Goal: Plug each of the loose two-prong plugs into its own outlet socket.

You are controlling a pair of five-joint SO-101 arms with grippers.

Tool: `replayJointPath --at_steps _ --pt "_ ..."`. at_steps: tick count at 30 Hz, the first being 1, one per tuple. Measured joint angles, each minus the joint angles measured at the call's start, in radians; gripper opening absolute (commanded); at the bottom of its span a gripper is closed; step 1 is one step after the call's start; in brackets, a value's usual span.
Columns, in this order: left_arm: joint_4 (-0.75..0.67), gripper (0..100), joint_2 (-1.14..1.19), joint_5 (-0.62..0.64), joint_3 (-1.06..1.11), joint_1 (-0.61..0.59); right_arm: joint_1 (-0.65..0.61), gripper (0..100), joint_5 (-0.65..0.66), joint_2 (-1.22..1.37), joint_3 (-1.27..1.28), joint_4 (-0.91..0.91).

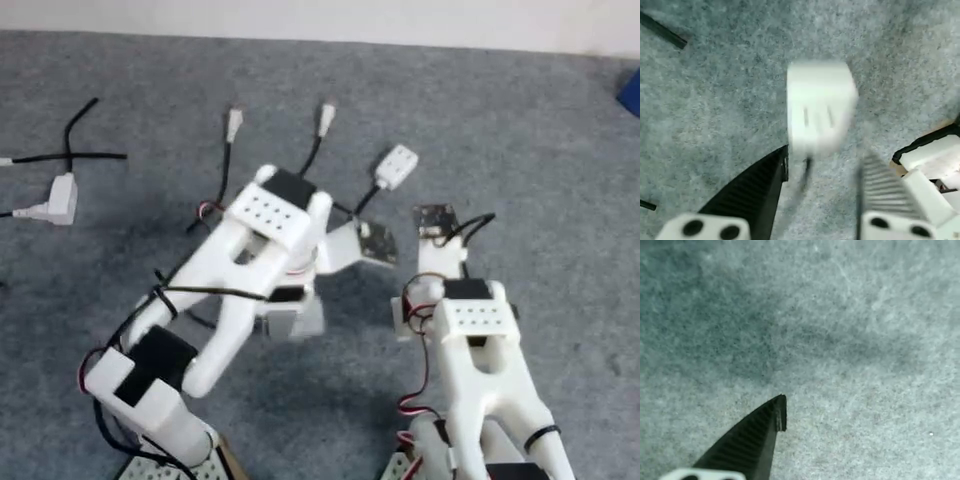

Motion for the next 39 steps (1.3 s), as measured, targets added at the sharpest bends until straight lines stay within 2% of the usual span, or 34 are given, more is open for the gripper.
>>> replayJointPath --at_steps 6,12,14,17,19,26,32,39 --pt "0.0 38 0.0 -0.031 0.0 -0.066 0.0 56.8 0.0 0.0 0.0 0.0" --pt "-0.003 37 0.0 -0.034 0.009 -0.083 0.0 56.8 0.0 0.0 0.0 0.0" --pt "-0.003 30 0.0 -0.031 0.025 -0.081 0.0 56.8 0.0 0.0 0.0 0.0" --pt "-0.023 12 0.0 0.0 0.037 -0.068 0.0 56.8 0.0 0.0 0.0 0.0" --pt "-0.038 7 0.0 0.02 0.037 -0.057 0.0 56.8 0.0 0.0 0.0 0.0" --pt "-0.049 14 0.002 0.037 0.037 -0.055 0.0 56.8 0.0 0.0 0.0 0.0" --pt "-0.052 15 0.002 0.037 0.043 -0.055 0.0 56.8 0.0 0.0 0.0 0.0" --pt "-0.261 15 0.002 0.015 0.138 -0.055 0.0 56.8 0.0 0.0 0.0 0.0"
